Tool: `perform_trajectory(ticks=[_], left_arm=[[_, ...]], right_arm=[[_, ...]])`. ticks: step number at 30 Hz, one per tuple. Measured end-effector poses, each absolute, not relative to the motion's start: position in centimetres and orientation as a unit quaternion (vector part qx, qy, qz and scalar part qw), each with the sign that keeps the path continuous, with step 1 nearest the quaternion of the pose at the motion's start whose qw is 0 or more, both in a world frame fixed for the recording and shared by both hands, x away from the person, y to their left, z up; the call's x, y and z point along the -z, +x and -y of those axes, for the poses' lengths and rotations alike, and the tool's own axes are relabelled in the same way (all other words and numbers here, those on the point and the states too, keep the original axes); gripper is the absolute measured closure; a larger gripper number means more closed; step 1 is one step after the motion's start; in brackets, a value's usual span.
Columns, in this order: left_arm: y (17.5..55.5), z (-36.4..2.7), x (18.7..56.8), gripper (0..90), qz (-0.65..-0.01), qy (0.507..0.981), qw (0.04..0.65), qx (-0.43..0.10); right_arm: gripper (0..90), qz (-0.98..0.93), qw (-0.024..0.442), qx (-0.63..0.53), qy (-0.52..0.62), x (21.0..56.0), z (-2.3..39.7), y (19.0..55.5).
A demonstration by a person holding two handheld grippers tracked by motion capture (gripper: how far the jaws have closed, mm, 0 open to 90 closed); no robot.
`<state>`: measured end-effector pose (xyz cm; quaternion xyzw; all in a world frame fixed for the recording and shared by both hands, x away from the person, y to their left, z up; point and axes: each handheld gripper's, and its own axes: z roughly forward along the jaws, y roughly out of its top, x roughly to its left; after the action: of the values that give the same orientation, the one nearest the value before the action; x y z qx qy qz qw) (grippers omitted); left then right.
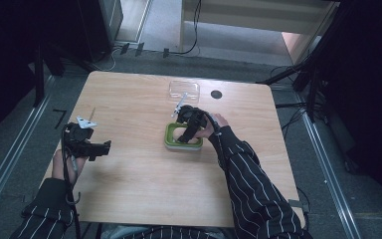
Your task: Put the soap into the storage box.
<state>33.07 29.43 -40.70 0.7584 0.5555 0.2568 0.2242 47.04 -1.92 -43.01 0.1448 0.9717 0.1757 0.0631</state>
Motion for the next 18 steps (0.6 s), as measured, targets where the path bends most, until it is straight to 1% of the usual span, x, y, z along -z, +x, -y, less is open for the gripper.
perform_trajectory(ticks=[3, 8, 16, 18], left_arm=[[33.1, -29.4, 40.7, 14.3, -0.555, 0.758, 0.225, -0.257], [33.0, -29.4, 40.7, 14.3, -0.556, 0.758, 0.224, -0.257], [33.0, -29.4, 40.6, 14.3, -0.557, 0.757, 0.225, -0.257], [33.0, -29.4, 40.6, 14.3, -0.557, 0.757, 0.225, -0.257]], right_arm=[[14.6, -0.97, 0.061, -0.18, 0.153, 42.6, 2.1, 46.8], [13.6, -0.964, 0.063, -0.191, 0.175, 41.6, 2.6, 46.5], [12.7, -0.956, 0.085, -0.197, 0.198, 39.5, 3.8, 45.5], [11.0, -0.955, 0.089, -0.197, 0.206, 39.0, 4.2, 45.0]])
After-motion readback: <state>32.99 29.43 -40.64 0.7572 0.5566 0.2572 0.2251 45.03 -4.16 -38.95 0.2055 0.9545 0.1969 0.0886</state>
